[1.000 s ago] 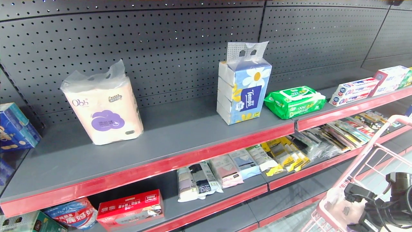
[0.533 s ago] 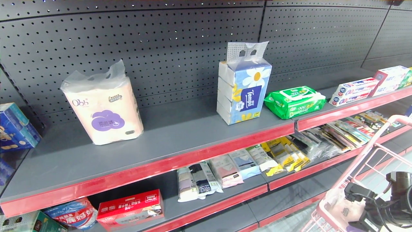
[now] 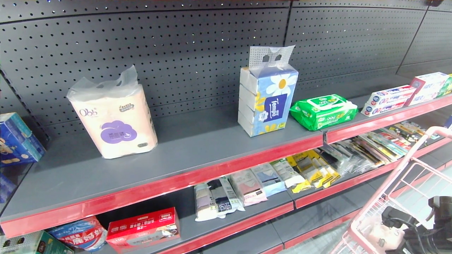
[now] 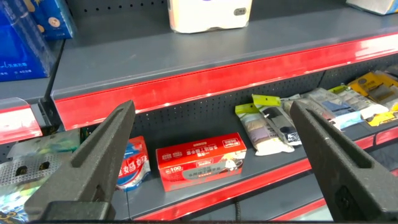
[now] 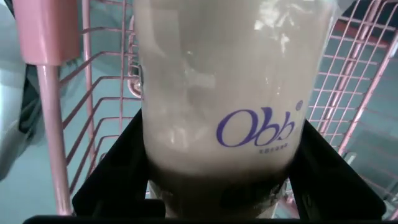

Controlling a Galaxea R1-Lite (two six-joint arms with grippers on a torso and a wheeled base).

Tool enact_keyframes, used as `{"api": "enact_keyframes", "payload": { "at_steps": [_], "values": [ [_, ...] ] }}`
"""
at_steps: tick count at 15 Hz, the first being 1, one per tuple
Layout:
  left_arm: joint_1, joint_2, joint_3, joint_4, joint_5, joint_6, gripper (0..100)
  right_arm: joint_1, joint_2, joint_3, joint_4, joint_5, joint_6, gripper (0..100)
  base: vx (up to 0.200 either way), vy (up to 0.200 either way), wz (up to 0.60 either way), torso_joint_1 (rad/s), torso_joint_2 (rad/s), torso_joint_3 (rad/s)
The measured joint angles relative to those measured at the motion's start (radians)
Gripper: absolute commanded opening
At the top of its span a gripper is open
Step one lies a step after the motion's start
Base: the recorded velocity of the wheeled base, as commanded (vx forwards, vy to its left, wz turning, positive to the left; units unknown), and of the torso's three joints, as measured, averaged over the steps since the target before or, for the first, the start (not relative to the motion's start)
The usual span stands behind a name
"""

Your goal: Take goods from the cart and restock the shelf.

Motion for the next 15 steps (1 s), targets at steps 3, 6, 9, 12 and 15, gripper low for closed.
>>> {"api": "enact_keyframes", "payload": {
  "at_steps": [3, 6, 9, 12, 15],
  "values": [
    [0.0, 0.0, 0.0, 0.0, 0.0, 0.0, 100, -0.034, -0.035, 0.016, 0.015, -0.011, 0.051, 0, 0.0, 0.0, 0.0, 0.0, 0.0, 0.0],
    [0.0, 0.0, 0.0, 0.0, 0.0, 0.0, 100, -0.084, -0.079, 0.02, 0.014, -0.012, 0.06, 0, 0.0, 0.0, 0.0, 0.0, 0.0, 0.0],
    [0.0, 0.0, 0.0, 0.0, 0.0, 0.0, 100, -0.122, -0.122, 0.017, 0.006, -0.011, 0.065, 0, 0.0, 0.0, 0.0, 0.0, 0.0, 0.0],
    [0.0, 0.0, 0.0, 0.0, 0.0, 0.0, 100, -0.18, -0.193, -0.004, 0.004, -0.013, 0.082, 0, 0.0, 0.0, 0.0, 0.0, 0.0, 0.0],
    [0.0, 0.0, 0.0, 0.0, 0.0, 0.0, 100, -0.238, -0.259, -0.022, 0.007, -0.013, 0.088, 0, 0.0, 0.0, 0.0, 0.0, 0.0, 0.0]
  ]
}}
